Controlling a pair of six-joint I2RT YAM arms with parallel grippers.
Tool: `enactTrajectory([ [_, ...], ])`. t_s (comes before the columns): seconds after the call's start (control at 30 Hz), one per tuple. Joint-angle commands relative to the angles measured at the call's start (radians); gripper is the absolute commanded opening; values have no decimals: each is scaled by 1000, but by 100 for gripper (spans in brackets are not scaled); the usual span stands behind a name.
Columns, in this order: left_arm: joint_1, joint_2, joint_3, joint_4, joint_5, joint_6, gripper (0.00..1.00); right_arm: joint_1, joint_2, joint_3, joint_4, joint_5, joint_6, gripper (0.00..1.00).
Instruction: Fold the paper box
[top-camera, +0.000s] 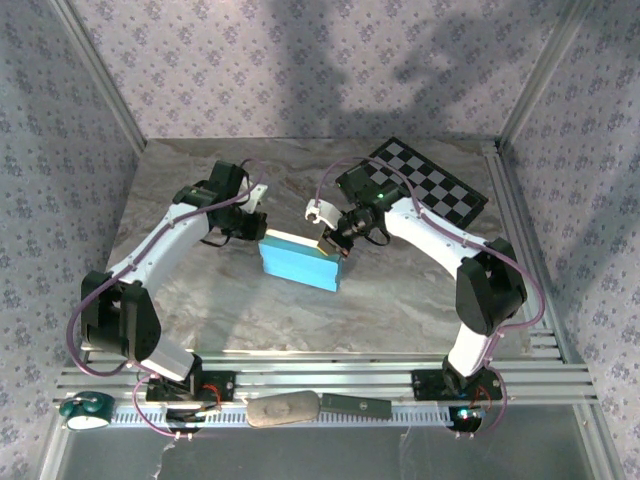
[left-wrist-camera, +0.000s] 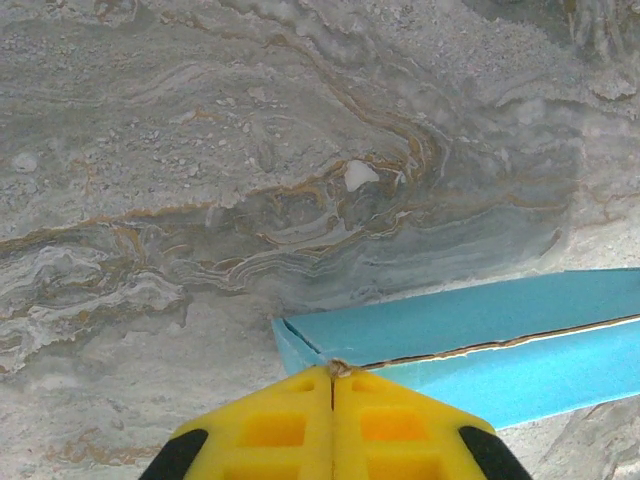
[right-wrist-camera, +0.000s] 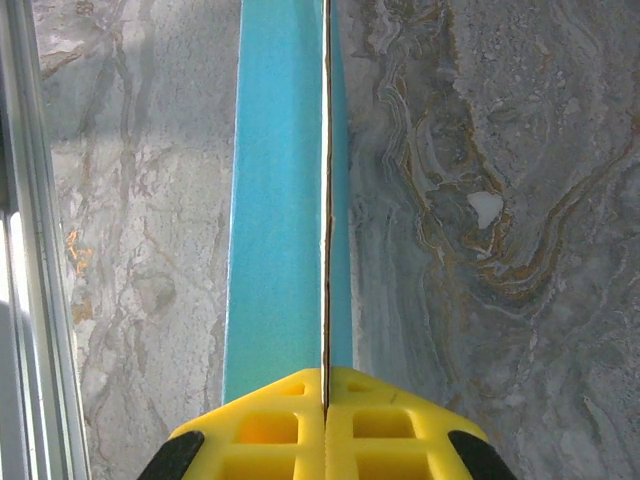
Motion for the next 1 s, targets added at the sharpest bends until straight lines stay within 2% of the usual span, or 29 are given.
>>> enactTrajectory([
  [0.0, -3, -32, 2, -18, 4, -13, 4, 13, 9, 1, -10, 36, -5, 0],
  [0.17, -12, -63, -37, 11, -20, -33, 0, 20, 0, -10, 11, 66, -1, 0],
  [0.7, -42, -225, -285, 245, -77, -168, 0, 96, -92, -133, 183, 279, 21, 0],
  [0.97, -69, -241, -341, 282, -120, -191, 0, 138, -115, -162, 232, 357, 8, 0],
])
